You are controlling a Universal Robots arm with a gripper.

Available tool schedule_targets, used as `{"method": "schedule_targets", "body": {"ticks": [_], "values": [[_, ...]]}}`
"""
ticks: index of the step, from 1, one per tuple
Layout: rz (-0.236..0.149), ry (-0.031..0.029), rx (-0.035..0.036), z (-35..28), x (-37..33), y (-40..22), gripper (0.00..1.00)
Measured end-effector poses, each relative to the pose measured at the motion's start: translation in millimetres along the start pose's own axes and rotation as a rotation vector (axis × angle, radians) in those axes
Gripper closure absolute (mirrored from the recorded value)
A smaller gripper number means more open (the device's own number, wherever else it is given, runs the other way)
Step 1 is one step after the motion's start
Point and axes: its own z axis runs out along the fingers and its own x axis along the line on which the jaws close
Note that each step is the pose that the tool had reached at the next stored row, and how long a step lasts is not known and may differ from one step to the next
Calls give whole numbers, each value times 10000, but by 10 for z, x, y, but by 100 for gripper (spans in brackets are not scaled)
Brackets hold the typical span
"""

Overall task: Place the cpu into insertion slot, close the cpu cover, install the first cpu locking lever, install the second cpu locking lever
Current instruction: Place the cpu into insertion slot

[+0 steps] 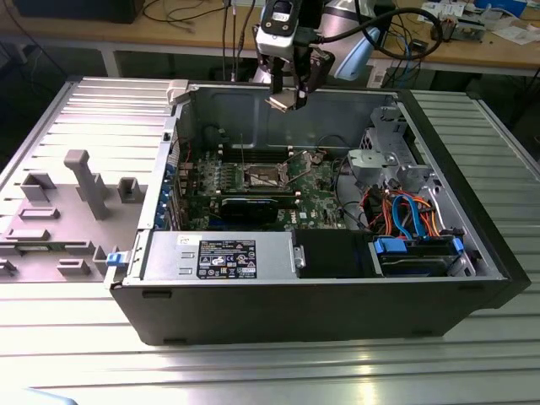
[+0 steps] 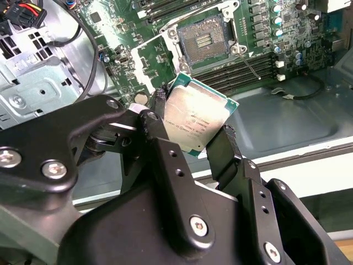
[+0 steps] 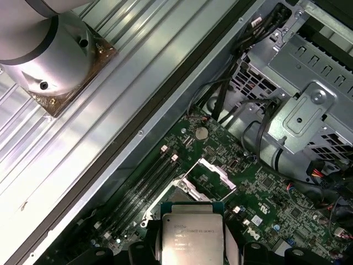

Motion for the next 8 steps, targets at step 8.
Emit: {"method": "schedule_targets", "body": {"ticks": [8], "values": [[950, -83, -18, 4, 0, 0, 45]]}}
